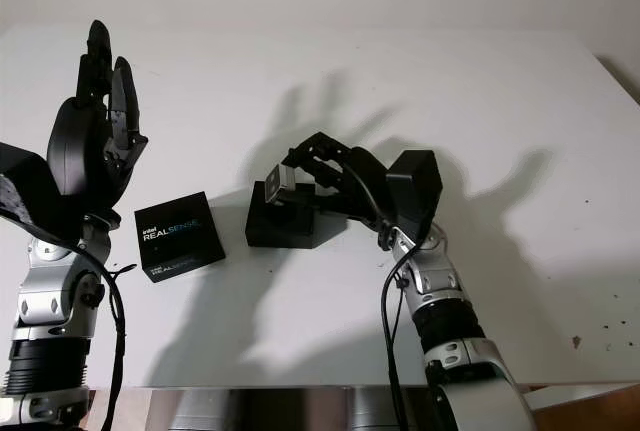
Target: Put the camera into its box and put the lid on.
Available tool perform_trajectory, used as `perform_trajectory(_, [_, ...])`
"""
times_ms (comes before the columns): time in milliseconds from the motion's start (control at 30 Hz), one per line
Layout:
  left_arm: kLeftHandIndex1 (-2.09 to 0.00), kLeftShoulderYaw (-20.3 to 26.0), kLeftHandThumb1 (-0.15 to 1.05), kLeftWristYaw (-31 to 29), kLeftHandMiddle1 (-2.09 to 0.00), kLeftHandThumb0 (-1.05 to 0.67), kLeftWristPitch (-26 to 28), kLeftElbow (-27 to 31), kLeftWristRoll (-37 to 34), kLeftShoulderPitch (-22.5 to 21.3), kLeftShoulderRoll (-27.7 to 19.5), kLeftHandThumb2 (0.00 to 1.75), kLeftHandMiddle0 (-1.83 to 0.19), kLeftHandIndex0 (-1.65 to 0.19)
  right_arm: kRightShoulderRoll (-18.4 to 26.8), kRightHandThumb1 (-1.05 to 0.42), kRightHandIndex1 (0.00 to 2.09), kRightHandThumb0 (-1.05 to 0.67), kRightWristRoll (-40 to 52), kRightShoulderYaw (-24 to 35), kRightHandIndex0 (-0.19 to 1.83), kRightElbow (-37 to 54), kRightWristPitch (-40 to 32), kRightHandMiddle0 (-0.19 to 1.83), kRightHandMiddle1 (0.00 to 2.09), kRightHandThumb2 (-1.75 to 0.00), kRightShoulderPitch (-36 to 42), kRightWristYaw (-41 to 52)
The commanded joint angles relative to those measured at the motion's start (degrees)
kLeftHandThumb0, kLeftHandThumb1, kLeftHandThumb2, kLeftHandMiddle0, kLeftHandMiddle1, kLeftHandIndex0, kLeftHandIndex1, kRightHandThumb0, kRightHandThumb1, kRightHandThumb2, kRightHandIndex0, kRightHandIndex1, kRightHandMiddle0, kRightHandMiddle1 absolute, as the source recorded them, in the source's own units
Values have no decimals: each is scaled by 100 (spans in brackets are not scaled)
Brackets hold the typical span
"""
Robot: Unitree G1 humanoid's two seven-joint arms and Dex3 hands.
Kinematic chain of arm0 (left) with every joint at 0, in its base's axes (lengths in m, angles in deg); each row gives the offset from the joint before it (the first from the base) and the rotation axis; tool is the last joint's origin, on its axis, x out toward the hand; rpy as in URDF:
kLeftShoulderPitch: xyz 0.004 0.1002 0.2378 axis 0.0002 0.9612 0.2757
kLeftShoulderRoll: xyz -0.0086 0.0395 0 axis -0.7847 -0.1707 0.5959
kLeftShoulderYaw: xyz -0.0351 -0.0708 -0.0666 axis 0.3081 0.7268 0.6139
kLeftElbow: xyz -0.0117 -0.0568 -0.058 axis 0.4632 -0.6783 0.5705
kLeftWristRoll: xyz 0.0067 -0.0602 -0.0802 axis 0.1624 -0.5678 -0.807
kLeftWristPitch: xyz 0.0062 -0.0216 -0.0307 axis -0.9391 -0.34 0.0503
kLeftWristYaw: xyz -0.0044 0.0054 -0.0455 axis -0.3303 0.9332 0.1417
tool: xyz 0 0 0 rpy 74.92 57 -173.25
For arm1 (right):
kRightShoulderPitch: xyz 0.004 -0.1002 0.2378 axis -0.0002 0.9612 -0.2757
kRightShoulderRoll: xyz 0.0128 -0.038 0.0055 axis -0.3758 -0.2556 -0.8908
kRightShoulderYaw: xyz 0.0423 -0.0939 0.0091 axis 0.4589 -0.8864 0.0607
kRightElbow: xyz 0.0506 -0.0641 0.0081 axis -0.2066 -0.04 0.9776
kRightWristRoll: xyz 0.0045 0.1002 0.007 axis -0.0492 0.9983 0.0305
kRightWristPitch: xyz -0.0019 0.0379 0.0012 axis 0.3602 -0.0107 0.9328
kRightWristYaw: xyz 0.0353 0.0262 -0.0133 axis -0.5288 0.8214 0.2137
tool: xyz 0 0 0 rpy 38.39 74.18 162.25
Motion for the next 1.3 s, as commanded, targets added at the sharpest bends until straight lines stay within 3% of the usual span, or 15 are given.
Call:
perform_trajectory(0, [0, 8, 105, -7, 0, -76, -3, 71, 30, 34, -52, 62, 19, 19, -20, -91, 5, -43, -33, 3, 22, -28, -2, 33, 181, -5, 5, -15])
perform_trajectory(933, [0, 8, 105, -40, 0, -76, -33, 68, 59, 49, -72, 63, 19, 19, -98, -90, 6, -43, -181, -63, 24, -360, 125, 32, 181, -5, 43, 67])
perform_trajectory(1267, [0, 31, 105, -53, 0, -75, -38, 53, 11, 30, -60, 62, 19, 19, -94, -91, 6, -44, -599, -318, 25, -207, 748, 32, 180, -6, 394, -239])
